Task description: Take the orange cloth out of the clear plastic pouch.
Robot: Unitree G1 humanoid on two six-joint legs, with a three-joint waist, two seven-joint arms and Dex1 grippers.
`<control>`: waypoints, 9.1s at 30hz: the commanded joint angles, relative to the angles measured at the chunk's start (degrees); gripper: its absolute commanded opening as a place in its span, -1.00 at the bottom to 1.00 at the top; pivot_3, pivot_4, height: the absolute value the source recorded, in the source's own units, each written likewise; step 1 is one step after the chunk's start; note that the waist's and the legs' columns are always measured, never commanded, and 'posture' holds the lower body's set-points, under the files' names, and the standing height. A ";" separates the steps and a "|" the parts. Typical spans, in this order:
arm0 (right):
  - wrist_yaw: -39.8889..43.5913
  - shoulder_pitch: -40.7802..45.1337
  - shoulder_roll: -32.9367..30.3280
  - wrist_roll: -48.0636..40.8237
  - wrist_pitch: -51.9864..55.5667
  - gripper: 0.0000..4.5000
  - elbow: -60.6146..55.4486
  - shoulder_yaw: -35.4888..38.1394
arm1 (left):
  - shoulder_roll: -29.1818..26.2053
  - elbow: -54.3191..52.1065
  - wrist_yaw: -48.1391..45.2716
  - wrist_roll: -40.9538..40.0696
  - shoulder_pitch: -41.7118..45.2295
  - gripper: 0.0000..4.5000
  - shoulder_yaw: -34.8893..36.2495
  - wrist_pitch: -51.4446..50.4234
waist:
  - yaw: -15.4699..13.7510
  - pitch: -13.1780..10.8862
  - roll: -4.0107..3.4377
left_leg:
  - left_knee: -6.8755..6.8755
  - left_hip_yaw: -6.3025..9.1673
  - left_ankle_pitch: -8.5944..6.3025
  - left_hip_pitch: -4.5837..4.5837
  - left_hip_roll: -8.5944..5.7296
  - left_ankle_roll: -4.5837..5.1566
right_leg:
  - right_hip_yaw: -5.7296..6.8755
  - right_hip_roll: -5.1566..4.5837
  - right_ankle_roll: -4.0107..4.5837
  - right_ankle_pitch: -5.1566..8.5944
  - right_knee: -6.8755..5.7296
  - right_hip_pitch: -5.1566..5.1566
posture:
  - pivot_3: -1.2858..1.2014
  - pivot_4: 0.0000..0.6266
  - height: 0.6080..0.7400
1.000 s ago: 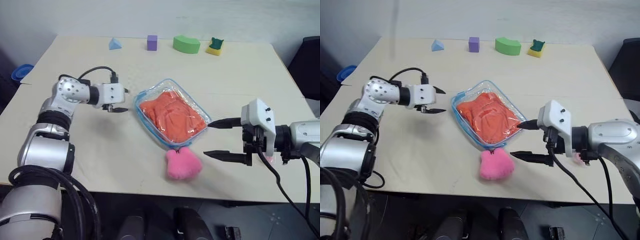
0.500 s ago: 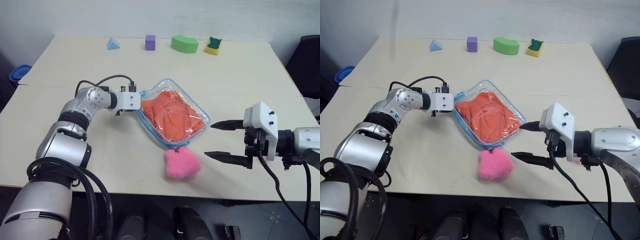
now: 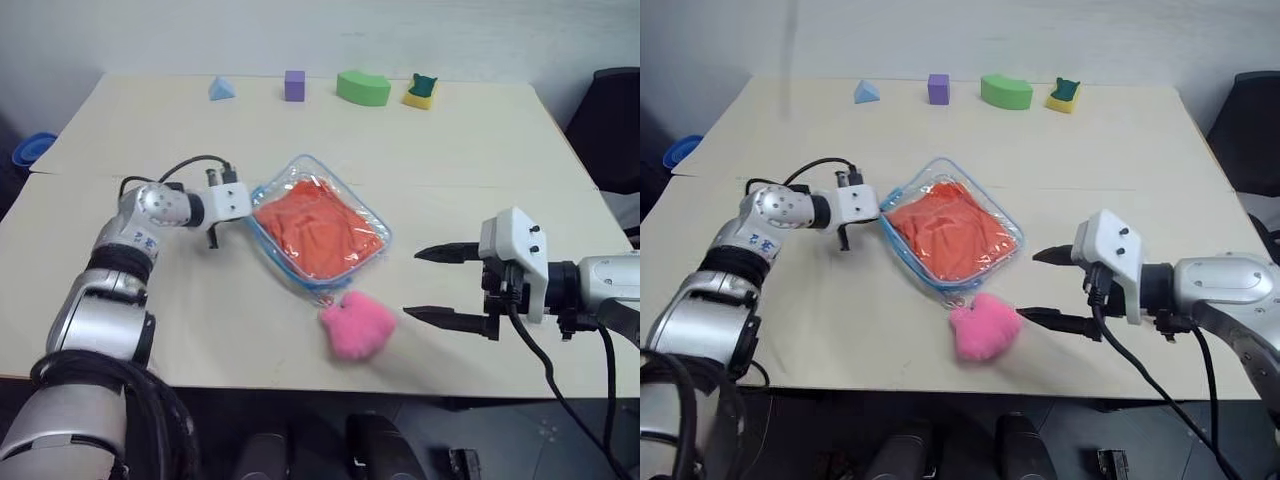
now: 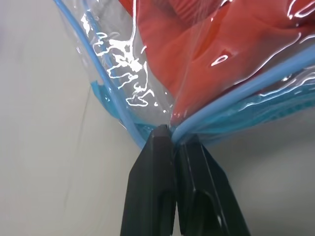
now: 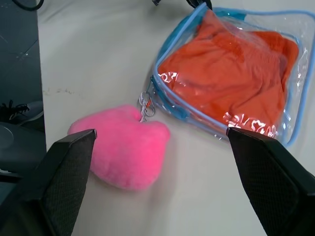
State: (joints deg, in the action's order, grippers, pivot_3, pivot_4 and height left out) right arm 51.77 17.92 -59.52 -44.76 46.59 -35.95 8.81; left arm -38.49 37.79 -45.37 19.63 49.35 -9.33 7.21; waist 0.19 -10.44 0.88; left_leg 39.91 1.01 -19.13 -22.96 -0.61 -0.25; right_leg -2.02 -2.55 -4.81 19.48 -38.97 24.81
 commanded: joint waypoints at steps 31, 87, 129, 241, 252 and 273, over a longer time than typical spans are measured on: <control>-0.24 1.99 4.20 3.59 -3.03 0.96 1.62 -4.04 | -12.92 -59.27 -5.95 -8.43 -29.08 0.12 7.63 -37.95 | -0.91 0.06 0.06 | 0.04 0.03 -0.06 0.15 -0.02 0.09 | -0.01 -0.02 0.00 0.00 0.34 -0.21 | 0.03 -0.52 1.00; 3.65 -6.19 -0.32 9.89 -8.03 0.96 2.99 -2.31 | -4.94 -68.29 -1.36 -15.06 -35.59 -0.42 4.67 -47.52 | -1.39 0.07 0.07 | 0.03 -0.01 -0.19 0.24 -0.10 0.32 | -0.05 -0.06 -0.01 -0.01 0.39 -0.32 | 0.03 -0.52 1.00; 8.96 -8.86 -3.05 13.26 -8.48 0.96 2.24 2.99 | 10.95 -40.73 -28.50 -29.10 -4.65 0.91 -20.35 -32.58 | -1.51 0.05 0.03 | -0.07 0.02 -0.19 0.76 -0.09 0.33 | -0.03 0.00 -0.13 -0.07 0.91 -1.01 | 0.03 -0.52 1.00; 6.63 -10.71 4.48 11.46 -18.26 0.97 1.90 -0.14 | -12.12 -55.89 -3.69 -18.18 -27.58 0.43 -1.72 -18.54 | -0.41 0.01 -0.04 | -0.79 0.01 -0.16 1.06 -0.09 0.32 | -0.11 -0.04 -0.11 -0.07 1.20 -1.10 | 0.03 -0.52 1.00; 5.91 -10.37 4.66 10.98 -17.97 0.99 1.99 -0.38 | -7.10 -56.50 -5.18 -24.46 -27.83 -0.90 1.77 -24.67 | -0.32 0.01 -0.04 | -0.75 0.02 -0.17 1.05 -0.09 0.34 | -0.08 -0.05 -0.12 -0.07 1.17 -1.10 | 0.03 -0.52 1.00; -14.31 -1.28 20.89 34.36 -17.19 0.17 6.49 -21.80 | 3.15 -62.02 0.23 -43.85 -23.09 -1.00 5.04 -49.94 | -0.19 0.02 -0.02 | -0.70 0.10 0.02 1.04 -0.14 0.01 | -0.05 -0.06 -0.12 -0.07 1.10 -1.06 | 0.03 -0.52 1.00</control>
State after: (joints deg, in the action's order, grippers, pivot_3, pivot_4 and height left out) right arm 39.42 15.95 -39.04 -12.91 30.15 -29.11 -12.94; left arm -35.47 -22.21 -45.13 -23.90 25.60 -3.96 -43.51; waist 0.00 -10.42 0.86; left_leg 39.21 1.12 -19.11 -21.92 -0.74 -0.24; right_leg -2.07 -2.62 -4.93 19.41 -37.87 23.74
